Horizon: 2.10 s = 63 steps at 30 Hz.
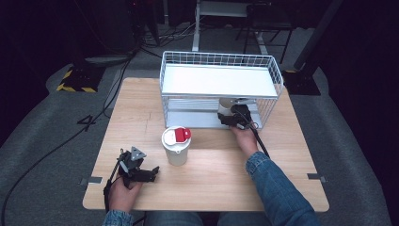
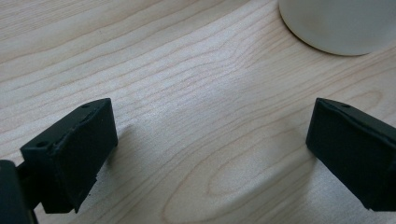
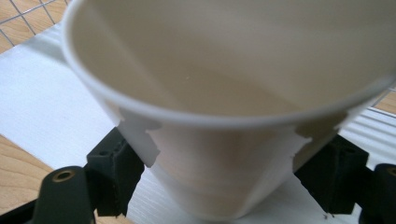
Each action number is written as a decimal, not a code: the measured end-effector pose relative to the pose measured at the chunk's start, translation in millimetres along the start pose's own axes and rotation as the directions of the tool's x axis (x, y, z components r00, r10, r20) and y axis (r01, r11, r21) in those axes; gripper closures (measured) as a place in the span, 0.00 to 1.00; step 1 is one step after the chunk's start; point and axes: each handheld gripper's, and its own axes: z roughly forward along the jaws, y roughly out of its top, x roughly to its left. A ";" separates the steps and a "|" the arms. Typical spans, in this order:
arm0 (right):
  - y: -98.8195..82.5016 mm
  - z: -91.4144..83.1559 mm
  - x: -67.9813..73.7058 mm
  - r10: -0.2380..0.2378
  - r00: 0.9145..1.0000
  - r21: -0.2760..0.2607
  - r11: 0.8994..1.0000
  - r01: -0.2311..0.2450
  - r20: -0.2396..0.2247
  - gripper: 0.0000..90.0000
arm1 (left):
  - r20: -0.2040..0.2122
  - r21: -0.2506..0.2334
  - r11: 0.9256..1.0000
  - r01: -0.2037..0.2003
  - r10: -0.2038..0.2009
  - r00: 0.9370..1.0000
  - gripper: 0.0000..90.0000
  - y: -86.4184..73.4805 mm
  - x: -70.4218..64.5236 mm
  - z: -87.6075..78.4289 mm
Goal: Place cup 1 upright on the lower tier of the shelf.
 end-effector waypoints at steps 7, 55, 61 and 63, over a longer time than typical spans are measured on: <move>-0.7 2.1 -1.9 -0.006 1.000 0.010 1.000 0.006 0.005 0.24 | 0.000 0.000 1.000 0.000 0.000 1.000 0.03 0.0 0.0 0.0; -15.7 -95.0 6.7 -0.098 0.995 -0.026 0.995 0.097 -0.036 0.17 | 0.004 0.000 1.000 -0.006 0.006 1.000 0.03 3.2 0.0 3.0; -21.7 -120.8 5.3 -0.115 0.987 -0.032 0.993 0.112 -0.110 0.17 | 0.004 0.001 1.000 -0.007 0.007 1.000 0.03 2.3 -0.4 2.1; -24.5 -128.4 3.8 -0.104 0.986 -0.033 0.994 0.101 -0.128 0.17 | 0.005 0.002 1.000 -0.007 0.007 1.000 0.03 1.9 -0.8 1.7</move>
